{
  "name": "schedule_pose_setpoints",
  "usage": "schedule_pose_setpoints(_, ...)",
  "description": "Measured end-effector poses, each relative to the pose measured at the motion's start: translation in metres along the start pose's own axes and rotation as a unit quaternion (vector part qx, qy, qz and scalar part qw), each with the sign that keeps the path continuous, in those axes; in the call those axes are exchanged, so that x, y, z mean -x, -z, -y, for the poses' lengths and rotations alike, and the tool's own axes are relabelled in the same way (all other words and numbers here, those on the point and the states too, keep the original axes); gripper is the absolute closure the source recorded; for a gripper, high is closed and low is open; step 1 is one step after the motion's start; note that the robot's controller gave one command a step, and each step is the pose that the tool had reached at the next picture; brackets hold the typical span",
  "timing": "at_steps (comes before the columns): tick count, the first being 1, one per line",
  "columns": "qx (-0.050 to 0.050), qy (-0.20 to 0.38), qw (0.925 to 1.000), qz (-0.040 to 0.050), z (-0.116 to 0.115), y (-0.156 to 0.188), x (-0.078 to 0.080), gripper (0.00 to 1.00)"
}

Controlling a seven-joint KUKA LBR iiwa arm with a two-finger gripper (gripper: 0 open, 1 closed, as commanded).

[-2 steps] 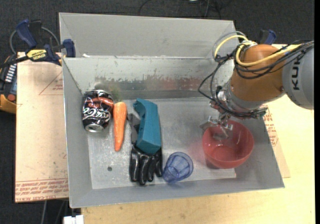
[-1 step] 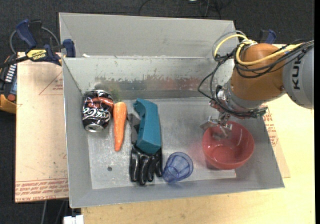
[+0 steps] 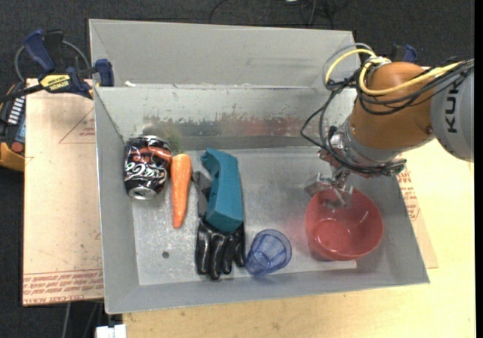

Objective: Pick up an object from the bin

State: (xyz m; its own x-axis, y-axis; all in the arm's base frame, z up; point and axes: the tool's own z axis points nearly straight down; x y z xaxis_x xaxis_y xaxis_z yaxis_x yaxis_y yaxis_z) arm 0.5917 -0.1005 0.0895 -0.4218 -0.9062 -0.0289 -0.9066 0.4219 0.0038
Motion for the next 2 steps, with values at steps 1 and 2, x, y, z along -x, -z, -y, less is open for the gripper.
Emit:
schedule_pose_setpoints(1,-0.001,0.000,1.0000,-0.0009,0.001,0.011,-0.001,1.00)
schedule_pose_setpoints(2,0.000,-0.001,1.0000,-0.0014,0.000,0.022,-0.002,1.00)
